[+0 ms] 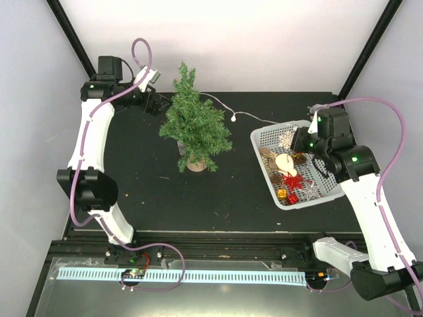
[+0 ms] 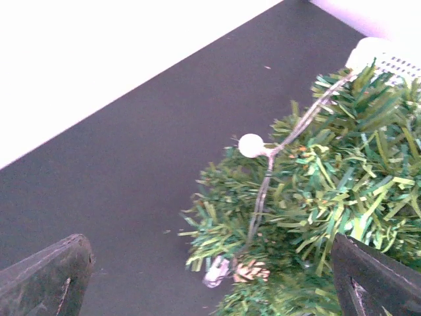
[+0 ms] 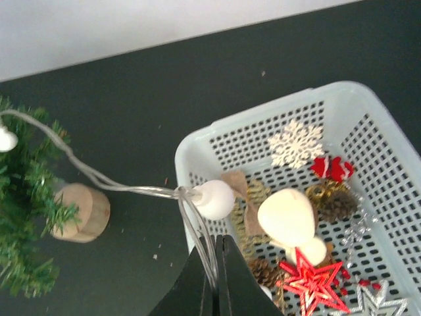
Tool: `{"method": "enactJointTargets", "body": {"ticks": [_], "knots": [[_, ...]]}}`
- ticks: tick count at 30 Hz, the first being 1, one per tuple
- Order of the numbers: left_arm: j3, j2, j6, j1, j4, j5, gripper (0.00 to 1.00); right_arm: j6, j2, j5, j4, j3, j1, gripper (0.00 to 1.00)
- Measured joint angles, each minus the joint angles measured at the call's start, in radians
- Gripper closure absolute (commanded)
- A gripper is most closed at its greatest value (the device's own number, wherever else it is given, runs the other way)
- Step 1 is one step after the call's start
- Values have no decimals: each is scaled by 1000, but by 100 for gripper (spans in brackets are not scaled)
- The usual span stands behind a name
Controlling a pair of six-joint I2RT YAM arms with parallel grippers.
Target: Decorate the small christmas tree
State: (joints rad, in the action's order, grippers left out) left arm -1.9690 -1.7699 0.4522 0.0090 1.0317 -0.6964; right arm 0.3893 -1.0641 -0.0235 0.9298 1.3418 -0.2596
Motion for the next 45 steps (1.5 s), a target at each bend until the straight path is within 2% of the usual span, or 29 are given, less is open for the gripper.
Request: {"method": "enactJointTargets", "body": {"ticks": [4,8,14,19,25,27,34,38,45], "knots": [[27,56,-14,10,-54,77,1,-16,-7,19,53,2,-61,99],[122,175,-28,16,-127,119,1,-21,-41,35,104,10,-175,99],[192,357,-46,18,-180,108,1,-20,-105,72,158,61,-338,99],[203,457,-19,15,-170,-21,4,-21,-177,161,186,195,-435,99],[250,528,160,-83,33,-217,27,-13,-259,306,157,334,-529,99],[269,531,220,-135,121,-261,28,-6,-297,349,132,359,-548,99],[388,533,267,-259,220,-333,28,20,-434,416,62,391,-582,99],[412,531,265,-318,232,-356,20,42,-486,427,23,427,-585,99],[499,530,232,-366,204,-375,16,77,-500,437,-40,468,-585,99]]}}
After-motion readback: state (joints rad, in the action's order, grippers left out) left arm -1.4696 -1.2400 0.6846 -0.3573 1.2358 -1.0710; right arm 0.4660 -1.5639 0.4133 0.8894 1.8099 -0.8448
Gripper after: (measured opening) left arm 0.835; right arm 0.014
